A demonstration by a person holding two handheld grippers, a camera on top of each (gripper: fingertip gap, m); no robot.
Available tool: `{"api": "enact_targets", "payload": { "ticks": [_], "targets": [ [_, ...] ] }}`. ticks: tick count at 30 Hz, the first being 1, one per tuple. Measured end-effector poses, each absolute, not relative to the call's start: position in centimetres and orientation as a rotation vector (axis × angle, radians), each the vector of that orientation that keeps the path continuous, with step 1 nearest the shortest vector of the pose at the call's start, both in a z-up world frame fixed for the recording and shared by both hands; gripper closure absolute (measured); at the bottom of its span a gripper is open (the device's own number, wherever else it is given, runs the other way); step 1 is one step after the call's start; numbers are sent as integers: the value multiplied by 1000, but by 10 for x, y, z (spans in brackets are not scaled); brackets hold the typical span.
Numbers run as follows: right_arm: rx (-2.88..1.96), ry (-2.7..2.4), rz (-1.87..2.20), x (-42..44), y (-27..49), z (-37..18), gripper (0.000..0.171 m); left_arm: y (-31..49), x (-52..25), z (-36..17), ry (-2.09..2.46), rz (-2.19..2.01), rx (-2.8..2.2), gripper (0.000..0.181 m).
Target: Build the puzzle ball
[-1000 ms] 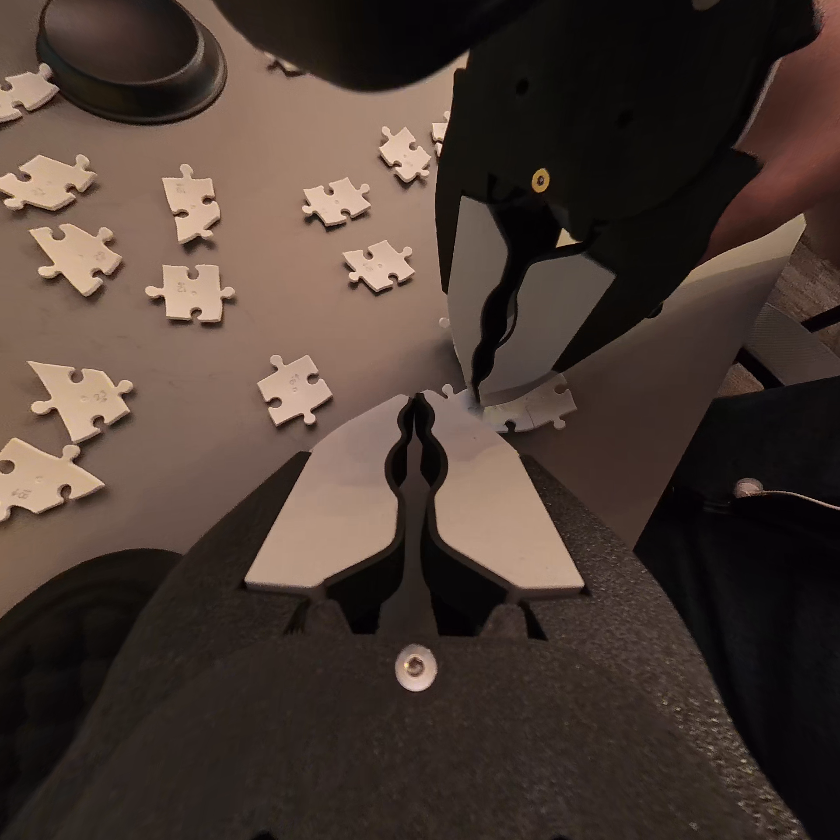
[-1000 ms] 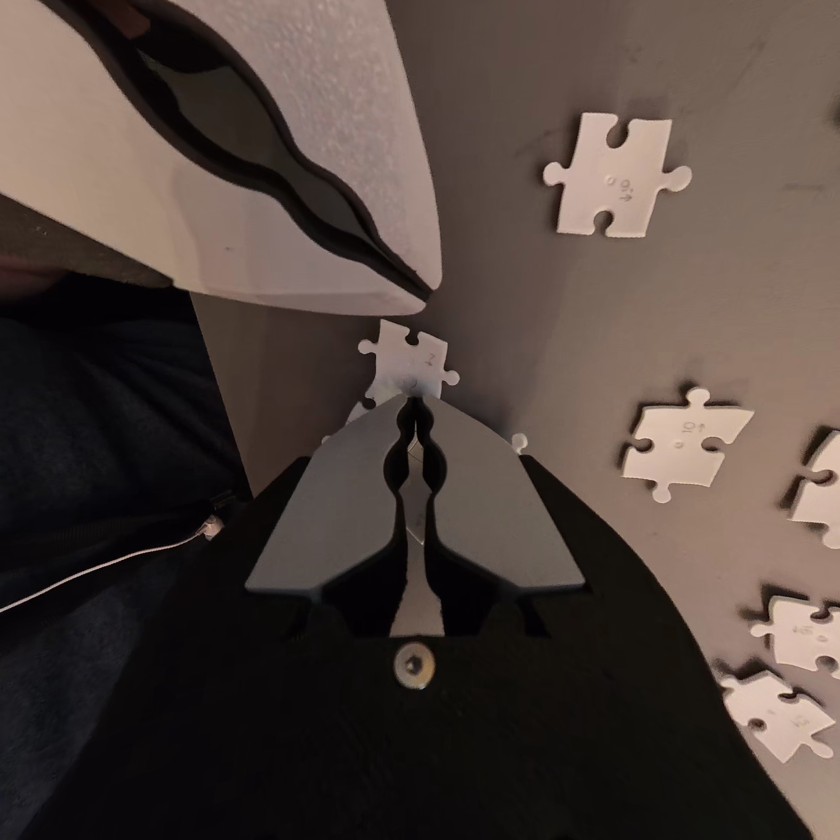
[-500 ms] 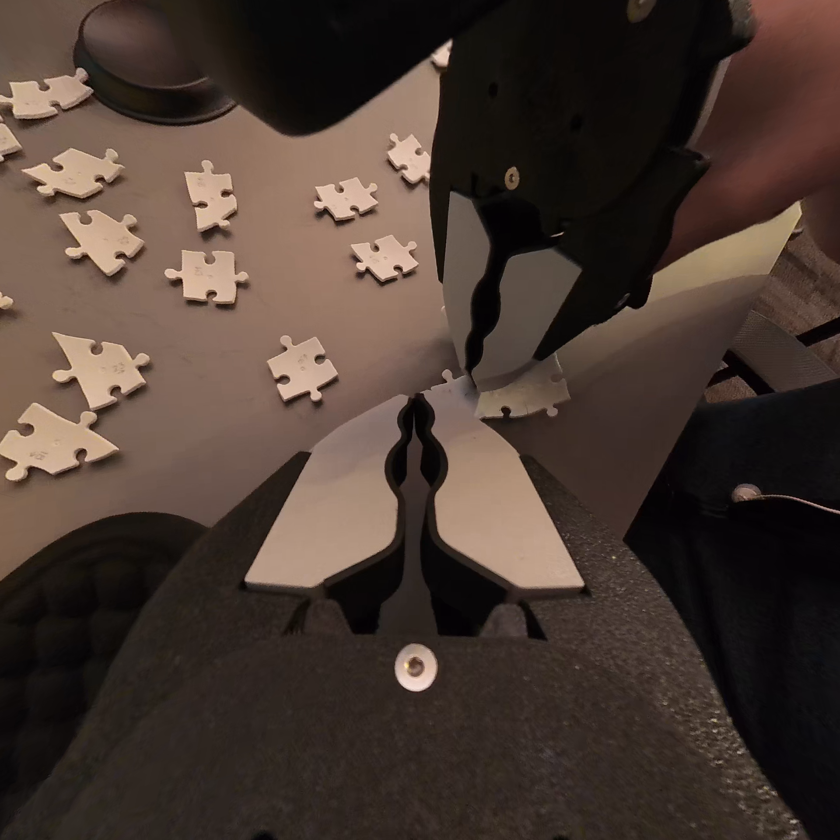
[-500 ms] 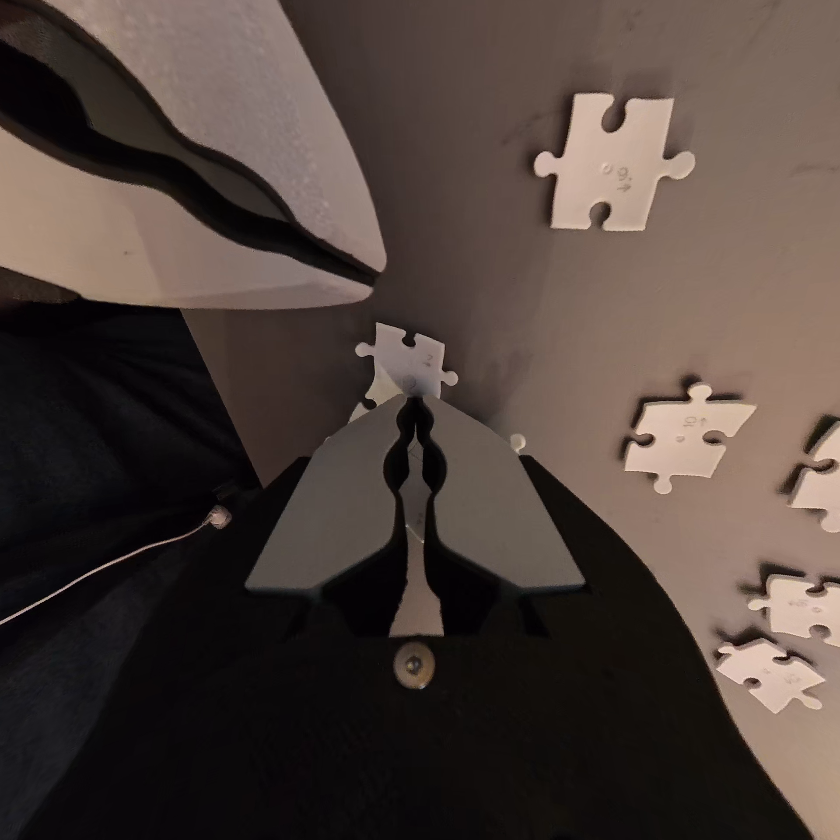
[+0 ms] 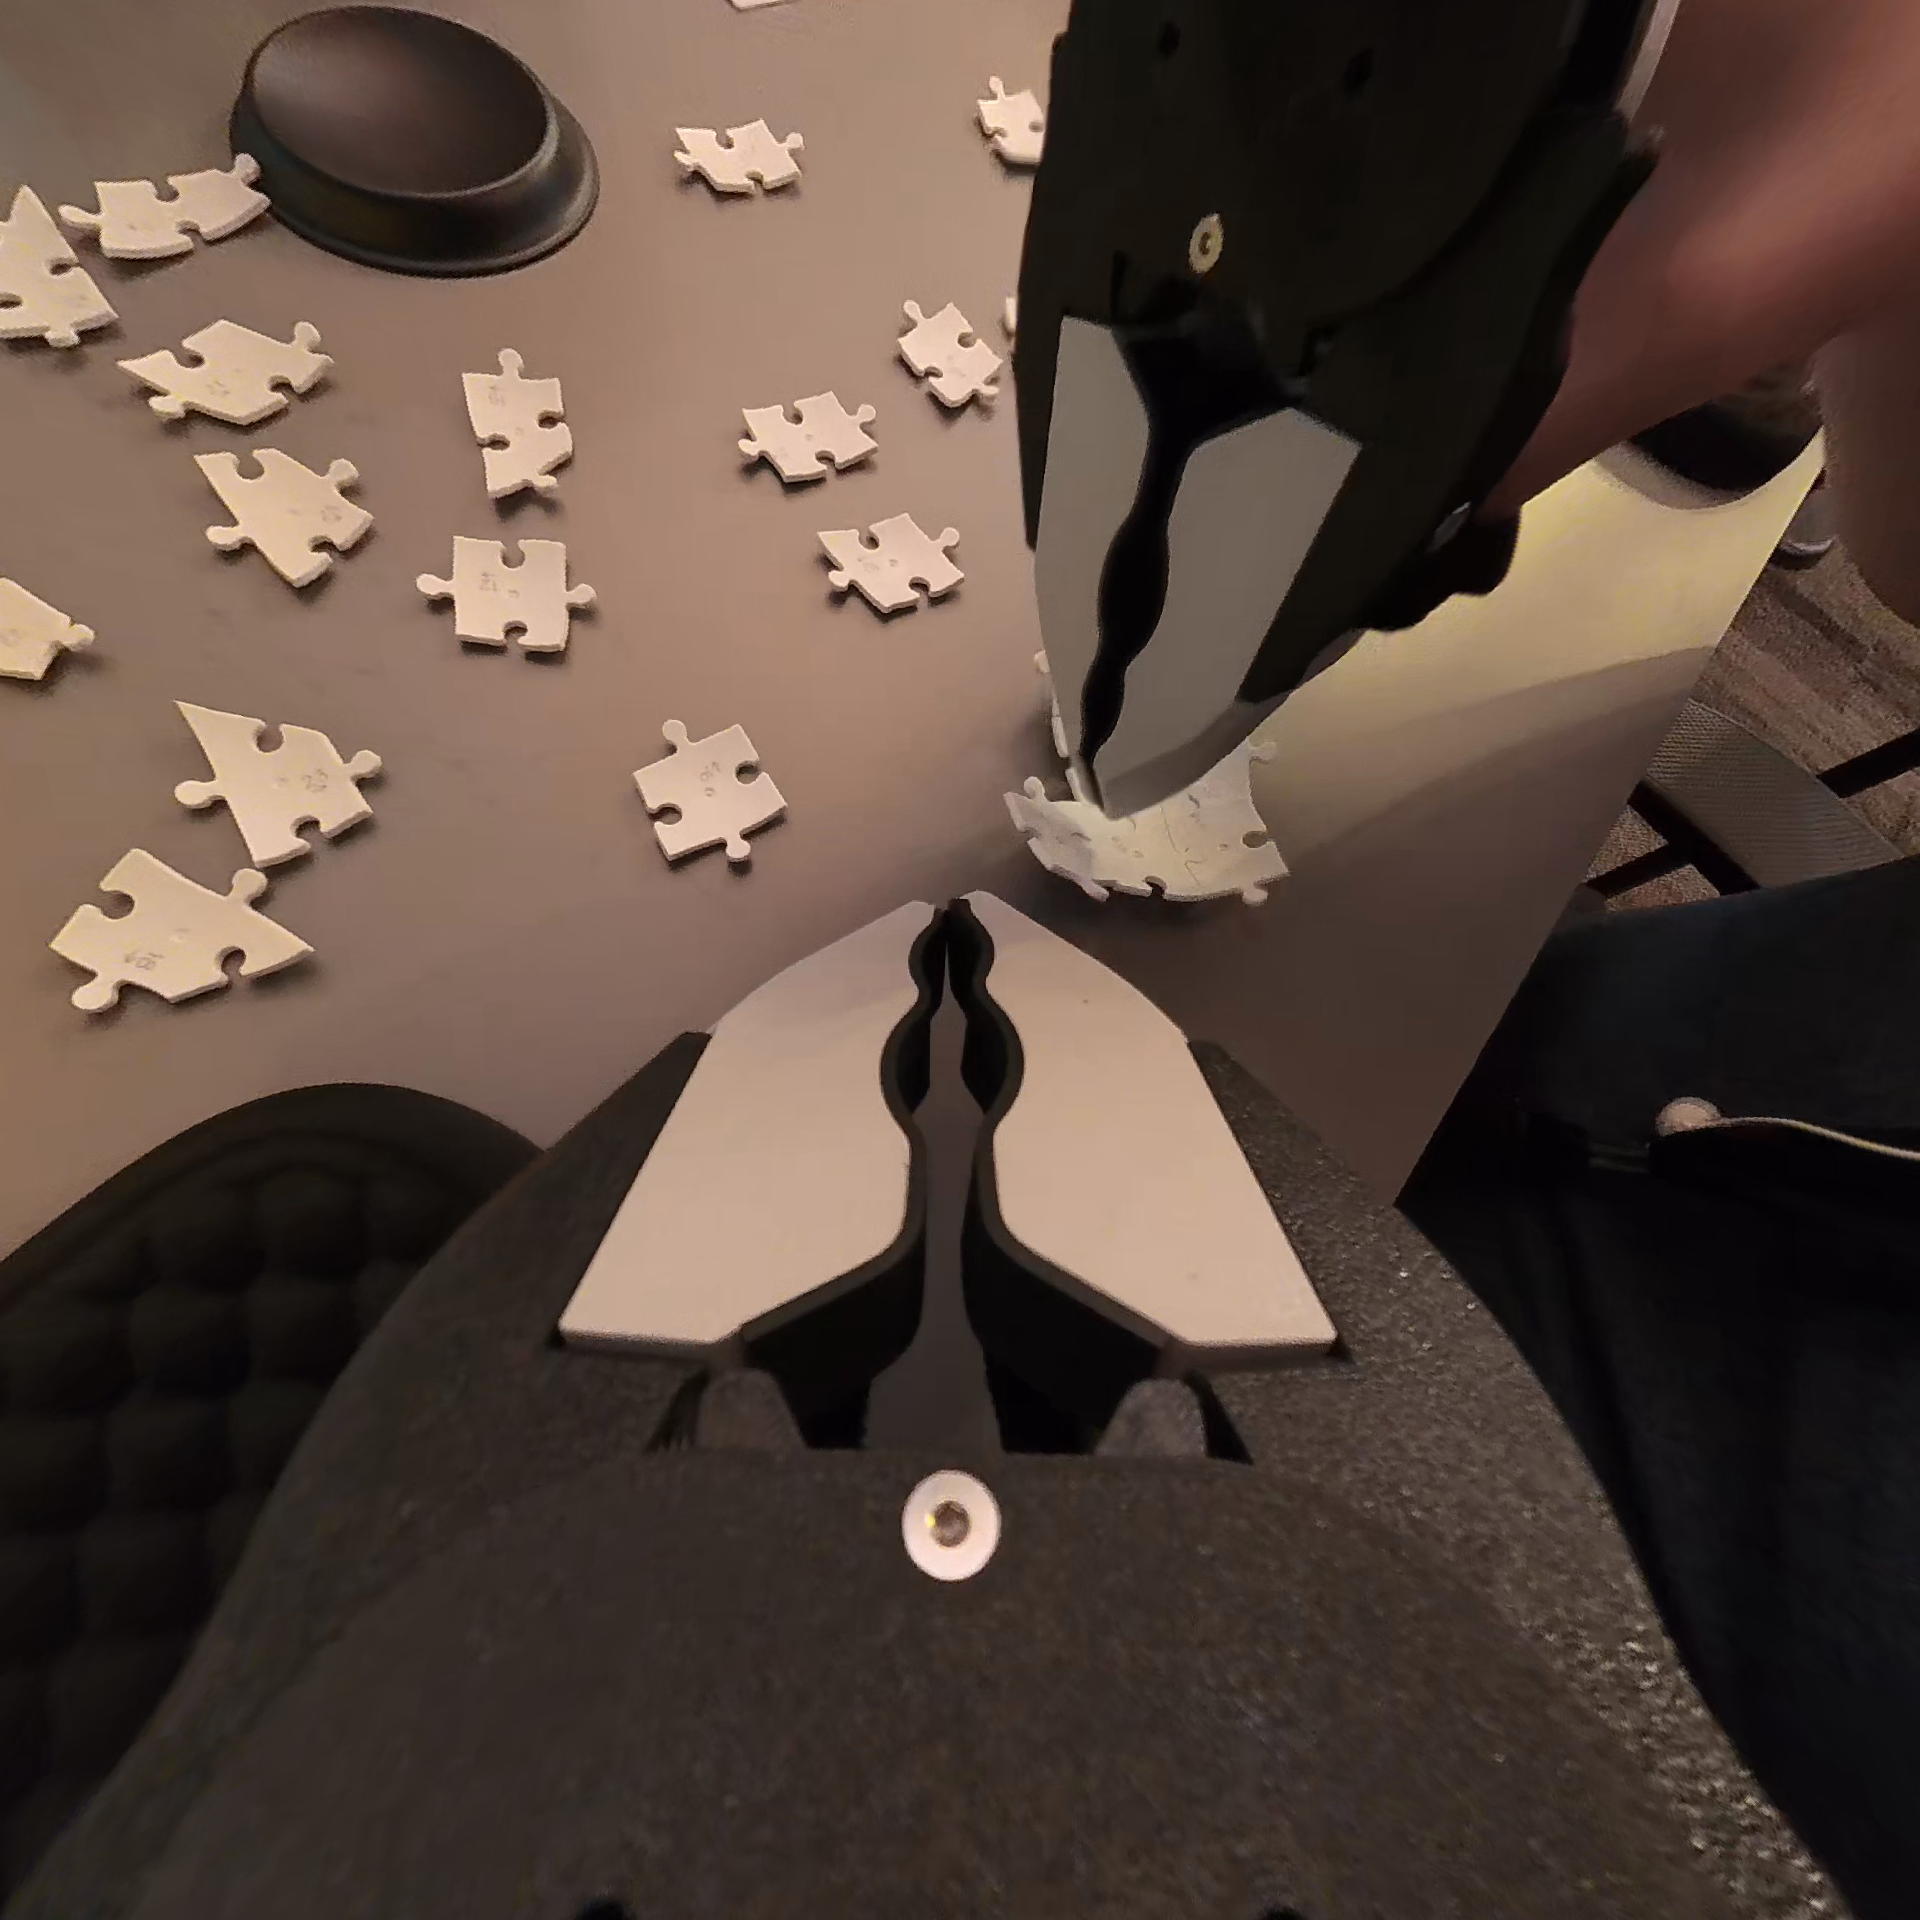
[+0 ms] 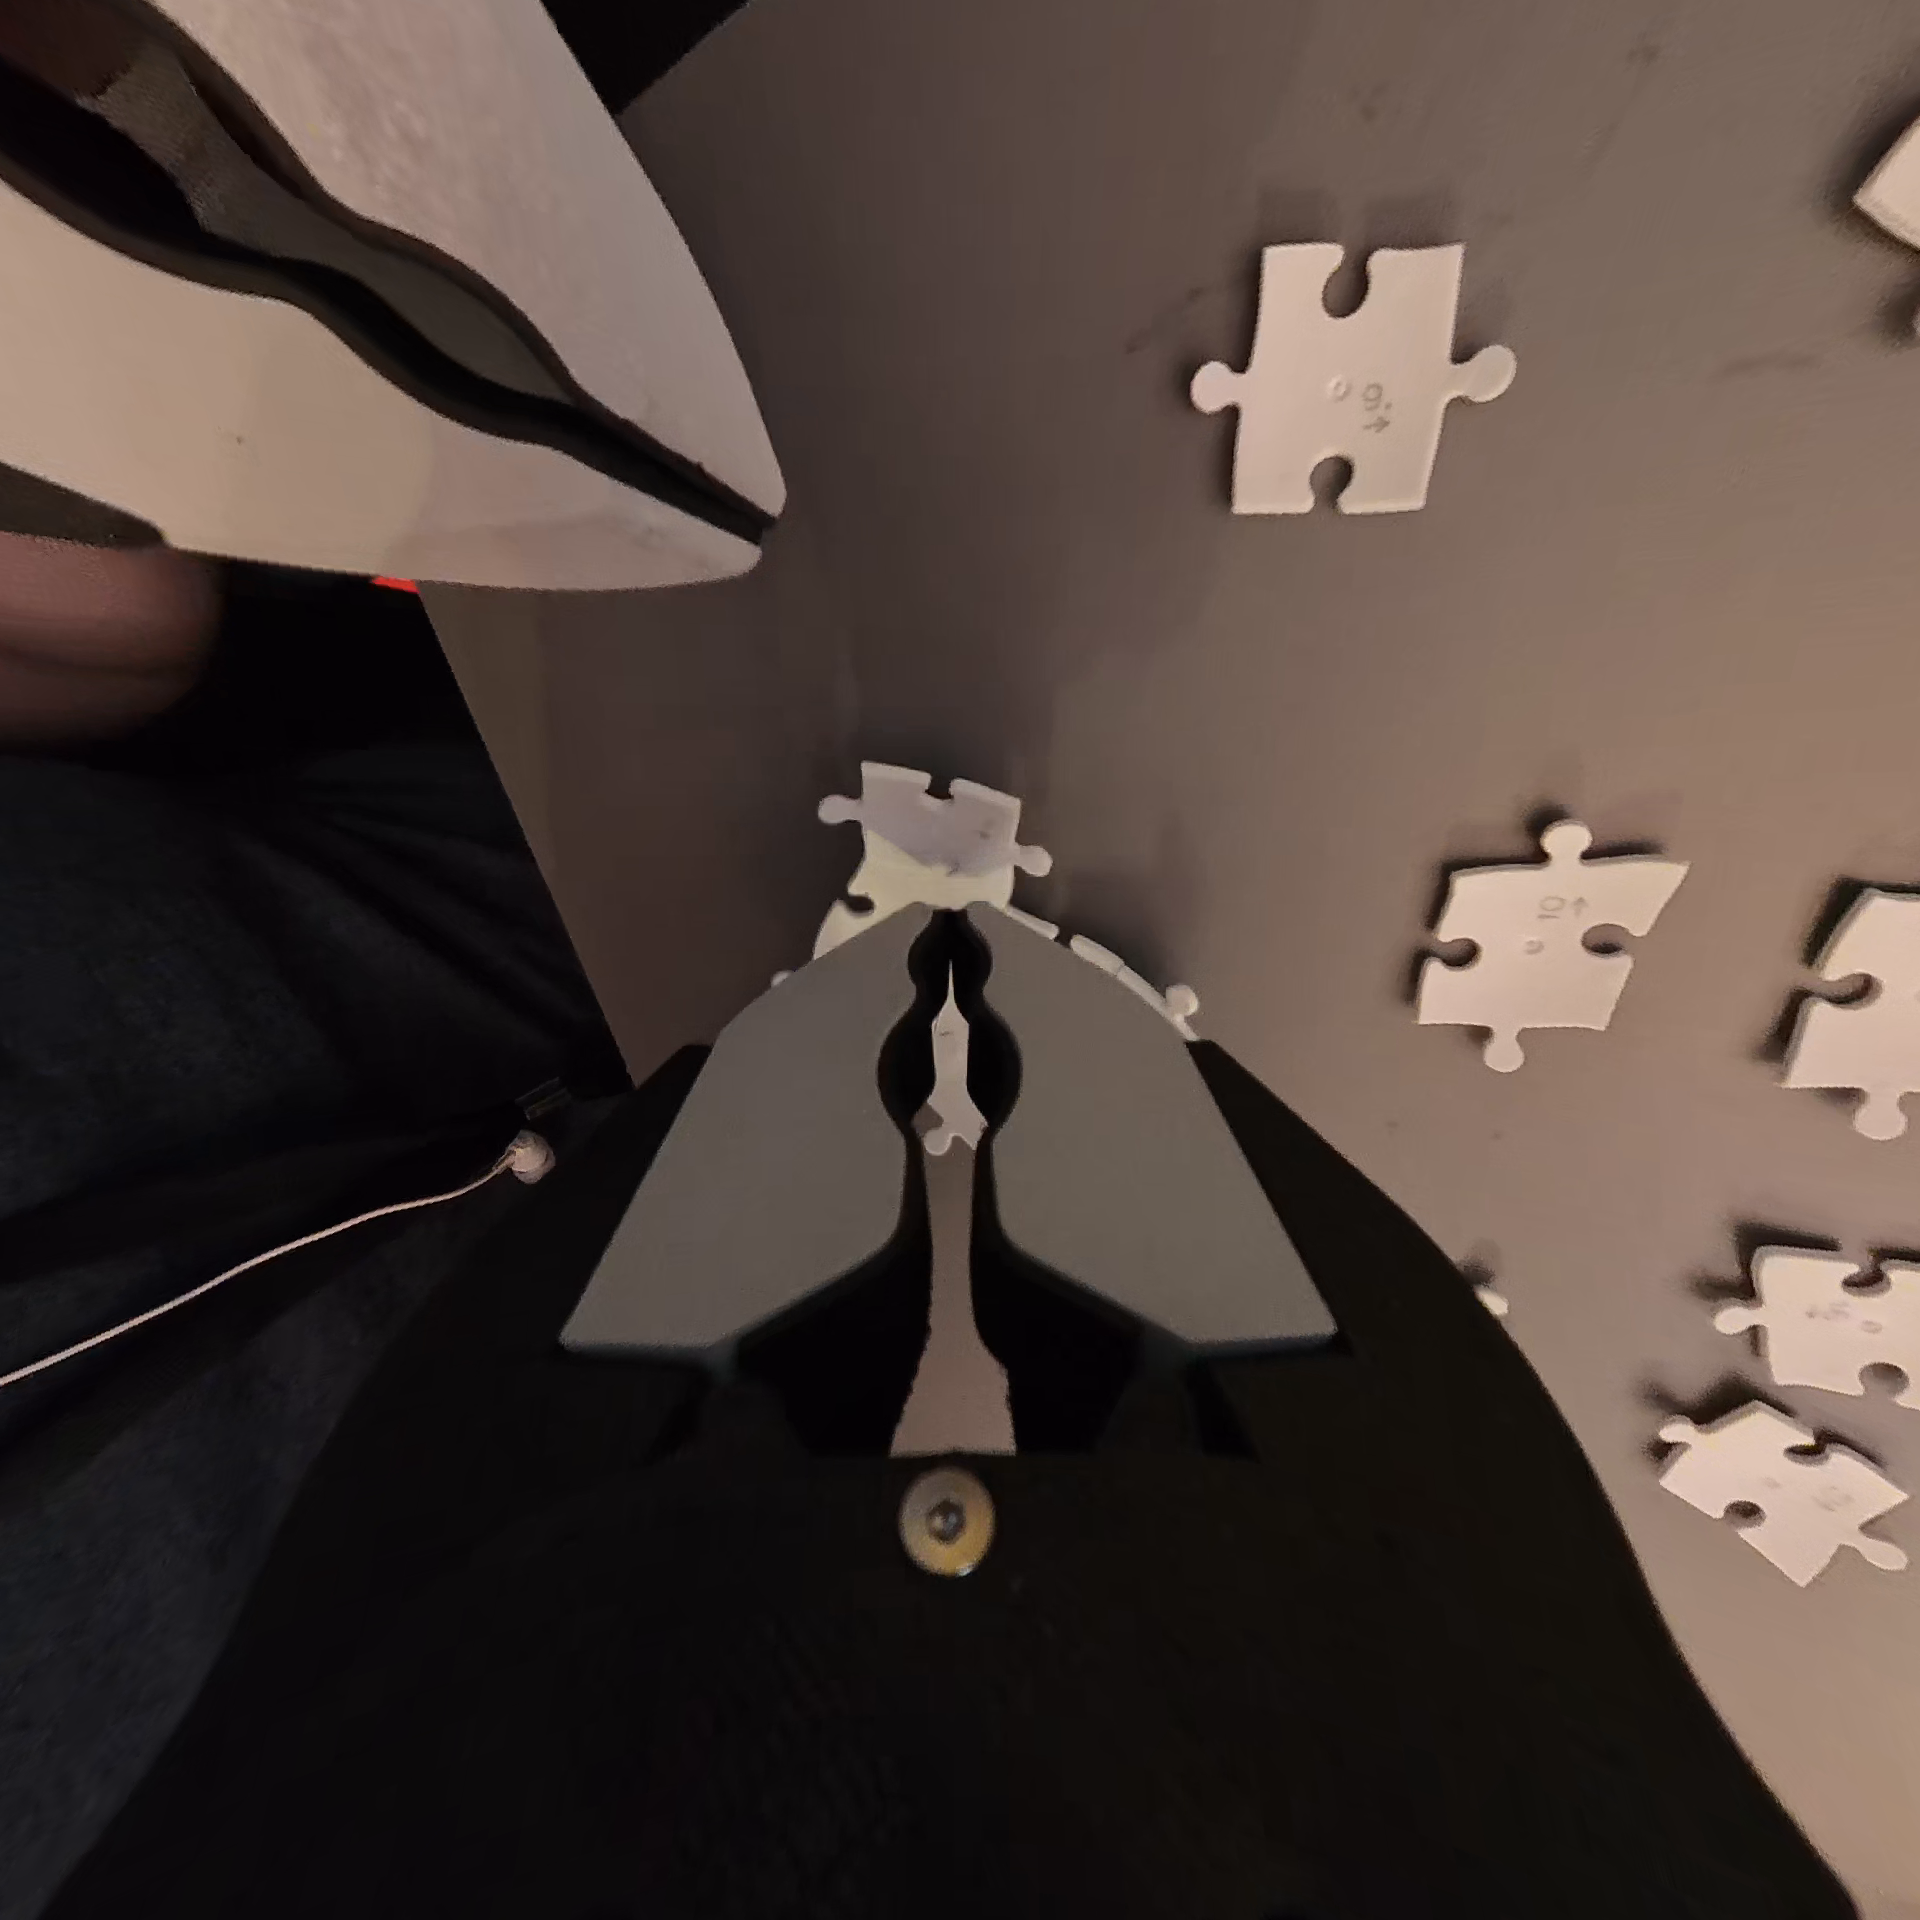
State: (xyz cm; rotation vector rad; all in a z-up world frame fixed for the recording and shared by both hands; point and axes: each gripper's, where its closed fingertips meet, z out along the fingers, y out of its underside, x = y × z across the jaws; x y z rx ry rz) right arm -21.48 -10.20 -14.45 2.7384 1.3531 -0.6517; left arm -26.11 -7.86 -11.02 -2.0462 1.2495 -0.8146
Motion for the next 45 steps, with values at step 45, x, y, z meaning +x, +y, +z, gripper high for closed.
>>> {"api": "enact_targets", "payload": {
  "ticks": [45],
  "targets": [
    [2664,1383,-735,-221,-101,-137,170,-88,-260,-114,1287,-821,-2063,181]
  ]
}}
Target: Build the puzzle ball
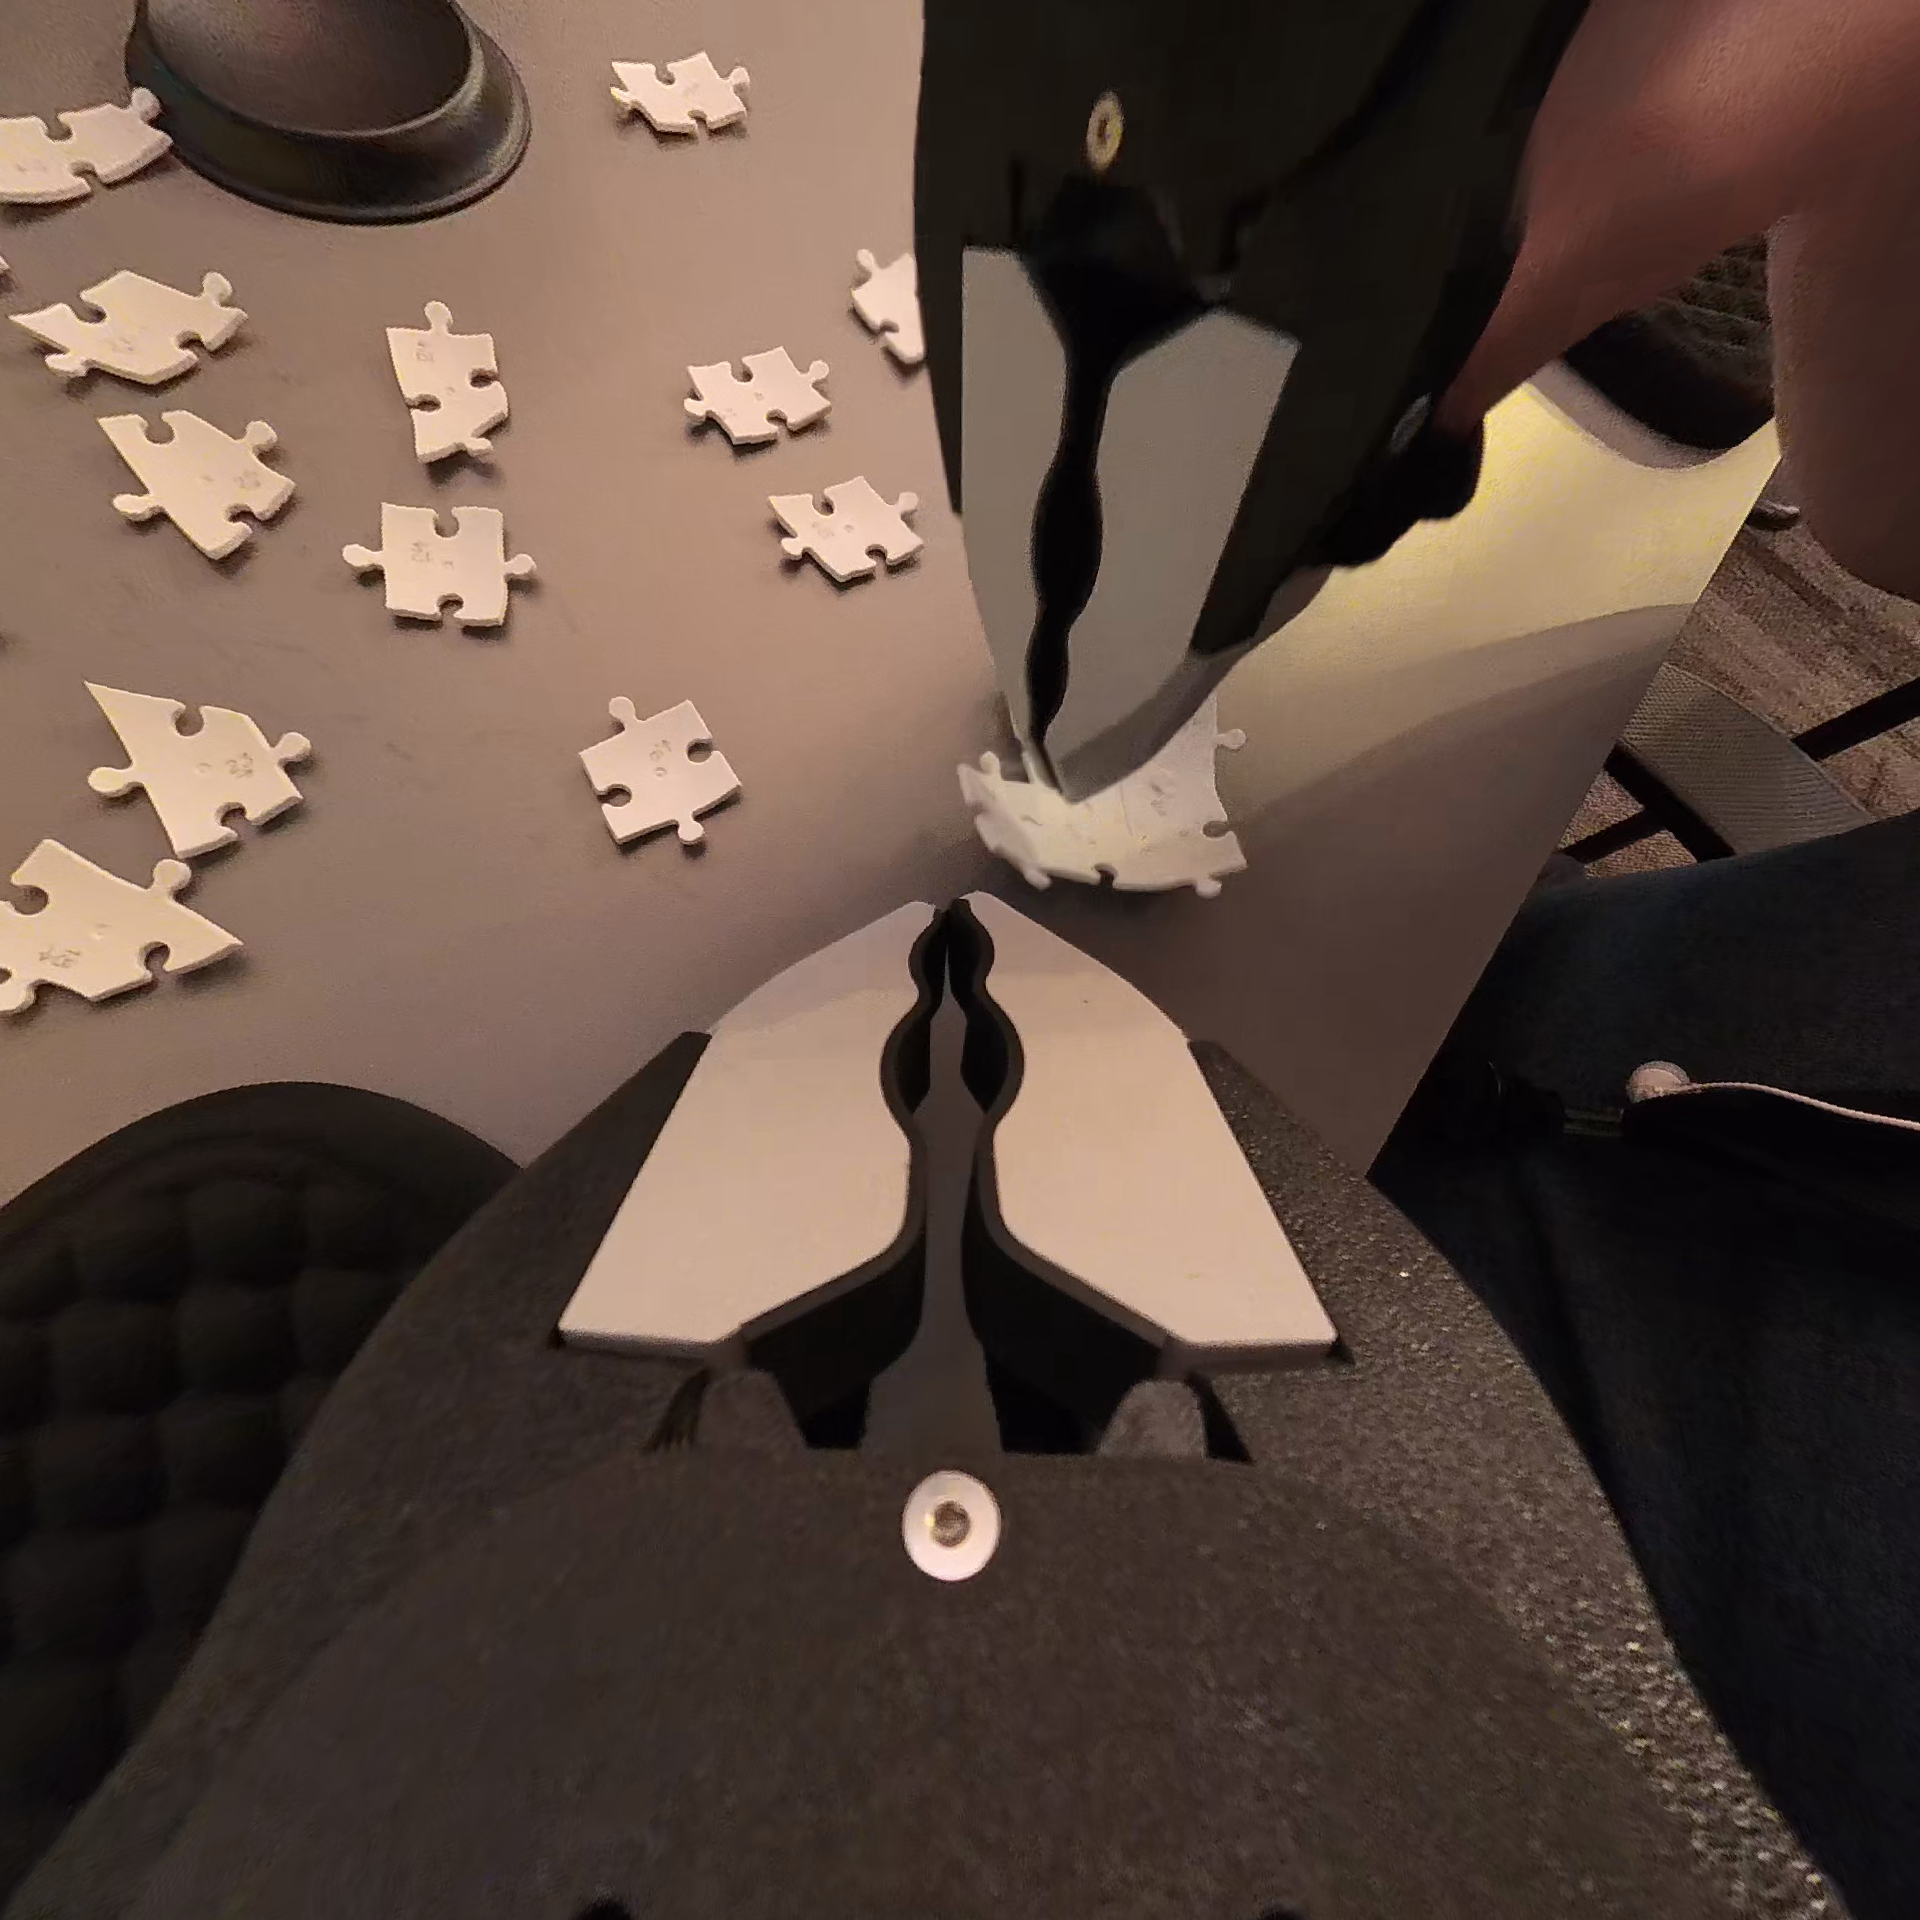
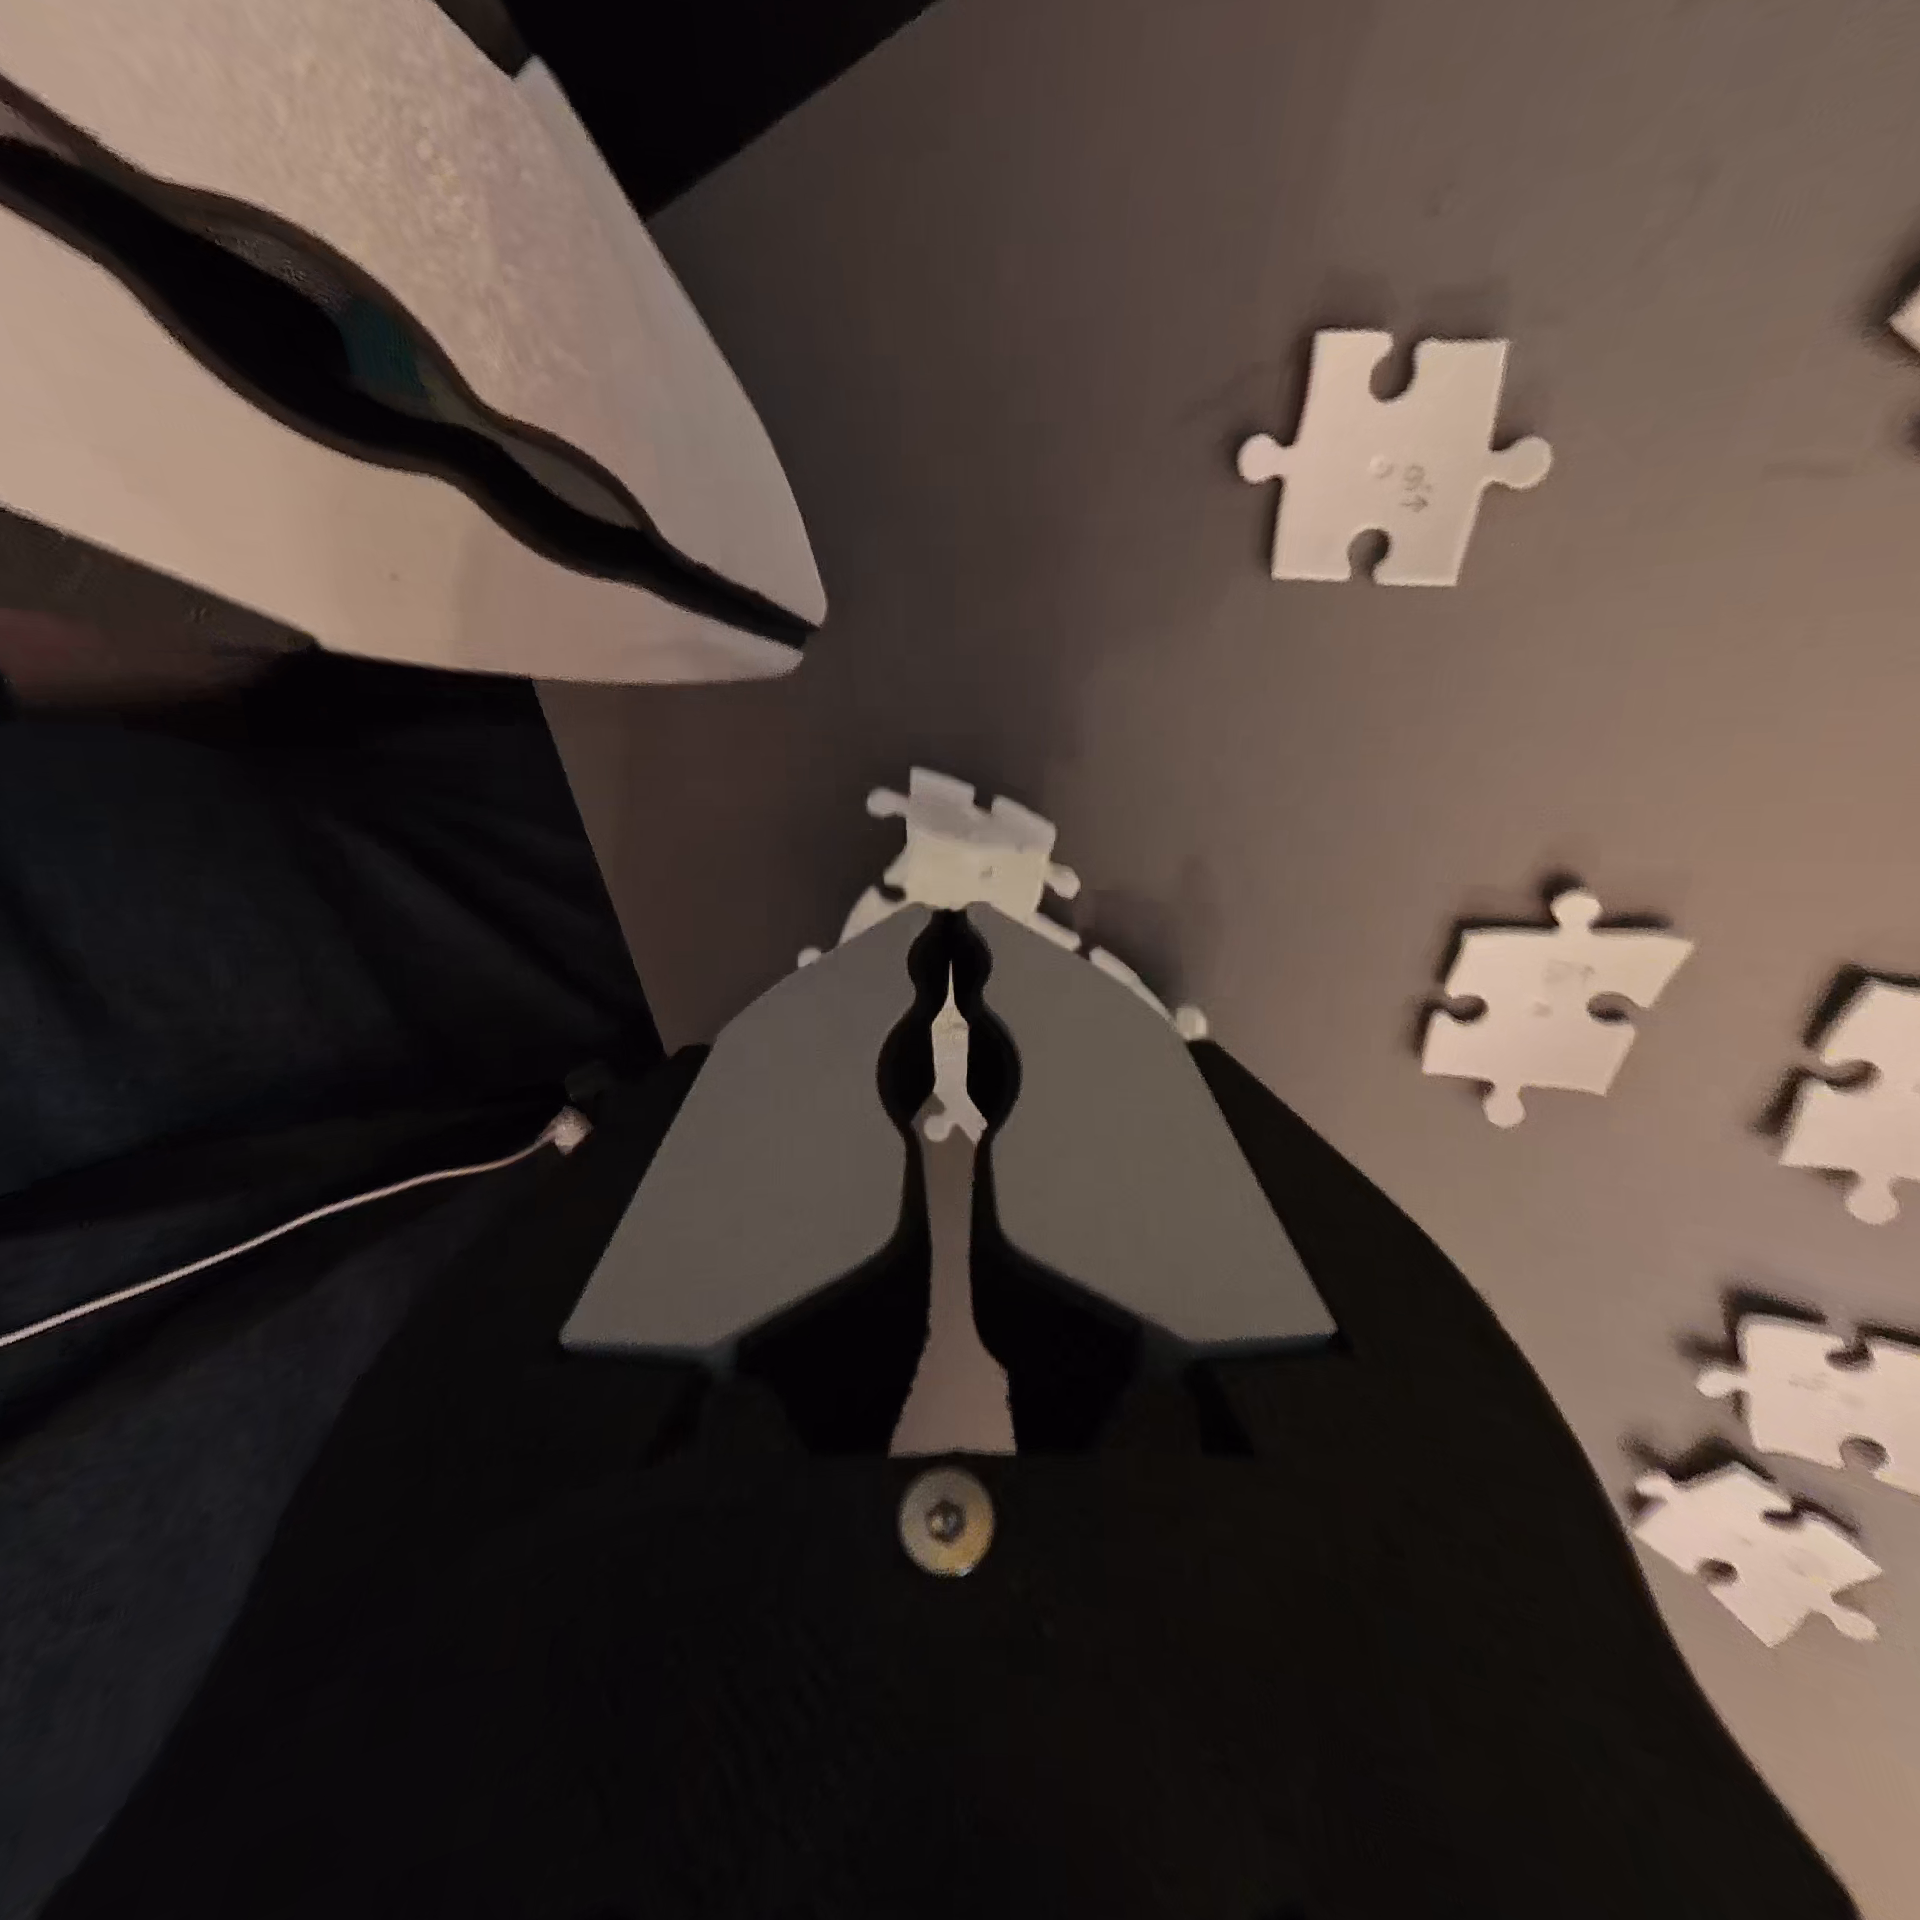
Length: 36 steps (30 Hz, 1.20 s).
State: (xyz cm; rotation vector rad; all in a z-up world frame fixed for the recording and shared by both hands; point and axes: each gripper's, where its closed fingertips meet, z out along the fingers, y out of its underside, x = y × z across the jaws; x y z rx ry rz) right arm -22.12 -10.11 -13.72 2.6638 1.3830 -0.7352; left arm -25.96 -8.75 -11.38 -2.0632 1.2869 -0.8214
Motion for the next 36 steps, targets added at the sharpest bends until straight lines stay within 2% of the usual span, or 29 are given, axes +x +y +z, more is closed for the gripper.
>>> {"api": "enact_targets", "payload": {
  "ticks": [7,17,36],
  "targets": [
    [2664,1442,-792,-202,-97,-133,170,-87,-256,-119,1256,-843,-2103,181],
    [2555,1892,-774,-216,-96,-146,170,-81,-242,-115,1114,-1007,-2120,175],
    [2493,1725,-836,-229,-88,-155,170,-87,-229,-138,1262,-884,-2153,181]
  ]
}}
